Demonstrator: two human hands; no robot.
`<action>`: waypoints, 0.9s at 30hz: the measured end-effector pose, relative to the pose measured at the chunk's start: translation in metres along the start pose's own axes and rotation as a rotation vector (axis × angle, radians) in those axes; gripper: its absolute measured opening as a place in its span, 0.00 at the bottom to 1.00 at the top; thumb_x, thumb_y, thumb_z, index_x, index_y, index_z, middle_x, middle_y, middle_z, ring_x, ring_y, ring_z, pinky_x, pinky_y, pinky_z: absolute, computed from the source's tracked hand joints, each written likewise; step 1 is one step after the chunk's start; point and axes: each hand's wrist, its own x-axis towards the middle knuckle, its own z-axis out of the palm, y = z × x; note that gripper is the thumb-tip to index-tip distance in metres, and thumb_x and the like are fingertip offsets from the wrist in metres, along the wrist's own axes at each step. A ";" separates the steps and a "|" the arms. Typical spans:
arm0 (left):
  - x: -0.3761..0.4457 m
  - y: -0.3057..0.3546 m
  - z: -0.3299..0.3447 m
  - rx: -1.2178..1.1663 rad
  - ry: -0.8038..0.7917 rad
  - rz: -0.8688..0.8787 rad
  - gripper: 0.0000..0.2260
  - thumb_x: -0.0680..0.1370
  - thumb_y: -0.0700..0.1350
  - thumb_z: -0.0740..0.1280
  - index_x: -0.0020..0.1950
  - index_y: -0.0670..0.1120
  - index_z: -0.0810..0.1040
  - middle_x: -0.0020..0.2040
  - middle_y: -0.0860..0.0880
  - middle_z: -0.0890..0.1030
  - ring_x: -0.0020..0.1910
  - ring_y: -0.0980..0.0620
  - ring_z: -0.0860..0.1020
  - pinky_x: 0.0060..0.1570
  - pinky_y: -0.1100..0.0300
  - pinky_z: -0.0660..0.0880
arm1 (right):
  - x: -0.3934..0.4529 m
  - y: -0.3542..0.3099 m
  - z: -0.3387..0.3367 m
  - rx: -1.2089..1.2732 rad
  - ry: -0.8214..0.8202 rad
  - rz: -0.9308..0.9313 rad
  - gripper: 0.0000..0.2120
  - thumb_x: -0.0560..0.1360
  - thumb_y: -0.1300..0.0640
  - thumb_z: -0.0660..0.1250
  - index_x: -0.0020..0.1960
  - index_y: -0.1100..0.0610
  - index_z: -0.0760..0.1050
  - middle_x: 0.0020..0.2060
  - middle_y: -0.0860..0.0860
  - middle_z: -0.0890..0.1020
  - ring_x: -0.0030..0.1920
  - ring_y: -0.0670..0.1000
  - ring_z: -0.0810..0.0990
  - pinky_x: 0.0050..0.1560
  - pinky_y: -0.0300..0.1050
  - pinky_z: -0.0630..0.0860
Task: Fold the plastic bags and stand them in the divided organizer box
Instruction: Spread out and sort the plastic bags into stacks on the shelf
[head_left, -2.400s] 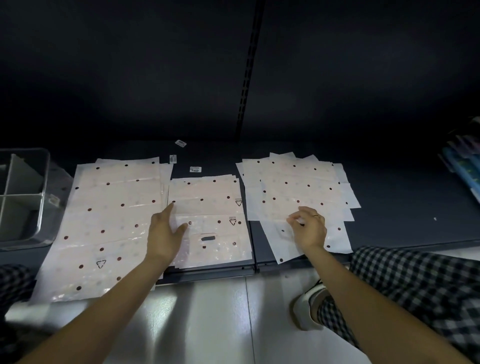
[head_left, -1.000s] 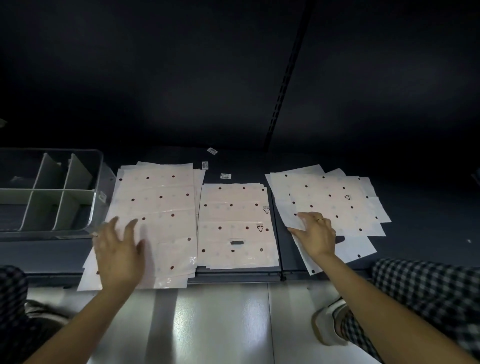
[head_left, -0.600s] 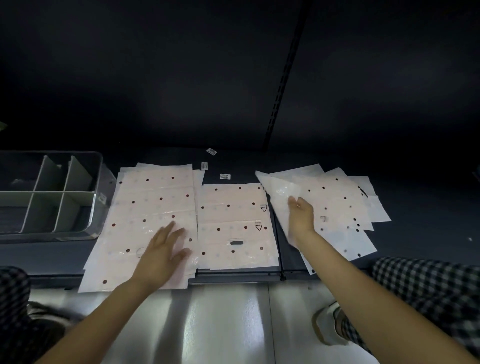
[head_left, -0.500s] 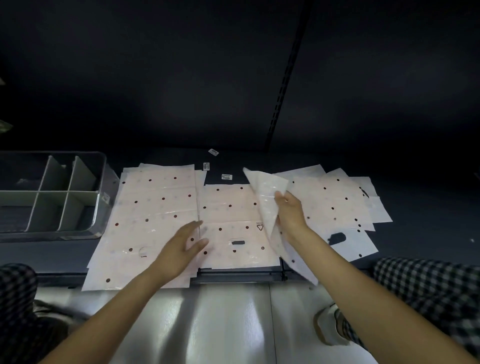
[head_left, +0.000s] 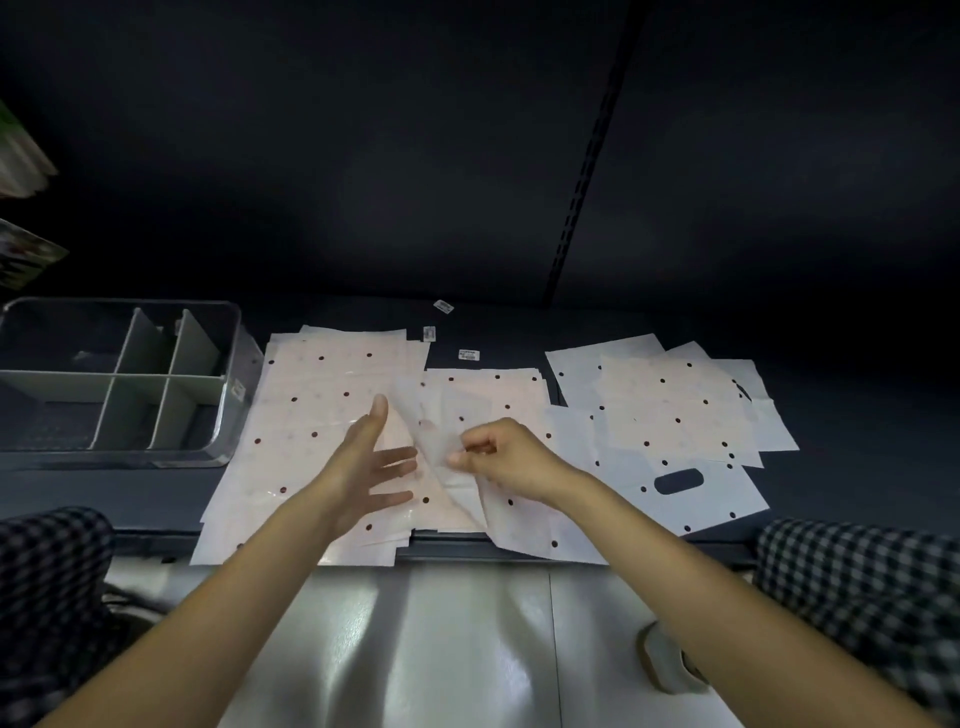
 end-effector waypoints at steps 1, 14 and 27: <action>0.001 -0.003 -0.004 0.011 0.021 0.002 0.41 0.64 0.71 0.63 0.73 0.55 0.60 0.58 0.43 0.79 0.57 0.47 0.79 0.53 0.45 0.78 | -0.002 -0.001 0.001 -0.062 -0.061 0.020 0.22 0.76 0.56 0.67 0.23 0.49 0.69 0.17 0.43 0.66 0.20 0.41 0.66 0.23 0.31 0.61; -0.002 0.008 -0.009 -0.041 0.112 0.082 0.25 0.75 0.65 0.61 0.69 0.60 0.63 0.59 0.40 0.76 0.54 0.41 0.80 0.48 0.50 0.80 | -0.008 0.015 0.027 -0.667 0.197 -0.479 0.12 0.73 0.63 0.63 0.53 0.59 0.81 0.56 0.54 0.82 0.60 0.56 0.79 0.58 0.50 0.76; -0.001 -0.007 -0.036 -0.034 0.298 0.131 0.29 0.72 0.48 0.73 0.69 0.54 0.65 0.55 0.46 0.78 0.47 0.49 0.80 0.35 0.61 0.78 | 0.014 0.050 0.035 -0.902 -0.147 -0.506 0.12 0.80 0.60 0.59 0.59 0.59 0.78 0.68 0.50 0.72 0.73 0.50 0.61 0.66 0.42 0.65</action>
